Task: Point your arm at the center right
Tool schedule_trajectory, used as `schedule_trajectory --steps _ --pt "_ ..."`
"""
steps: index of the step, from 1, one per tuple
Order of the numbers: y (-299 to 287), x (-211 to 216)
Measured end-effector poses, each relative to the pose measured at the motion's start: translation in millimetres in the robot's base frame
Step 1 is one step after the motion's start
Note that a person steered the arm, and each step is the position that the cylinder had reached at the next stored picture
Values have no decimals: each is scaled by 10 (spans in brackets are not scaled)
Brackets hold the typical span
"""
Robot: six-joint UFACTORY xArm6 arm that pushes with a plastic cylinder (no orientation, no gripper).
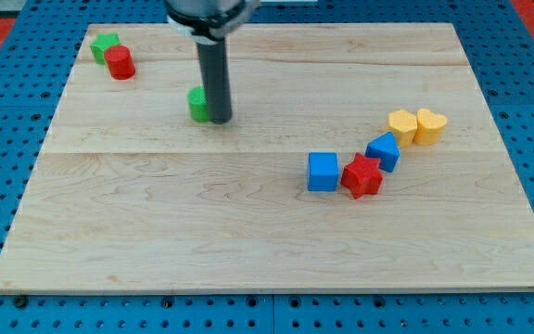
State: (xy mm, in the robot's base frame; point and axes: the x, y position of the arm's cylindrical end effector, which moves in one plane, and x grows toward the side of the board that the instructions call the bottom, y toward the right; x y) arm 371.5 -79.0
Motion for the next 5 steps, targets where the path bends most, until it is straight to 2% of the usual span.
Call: schedule_trajectory --steps 2,3,4,5 --pt "-795 -829" --pt "-618 -853" --pt "433 -811" --pt "1738 -785"
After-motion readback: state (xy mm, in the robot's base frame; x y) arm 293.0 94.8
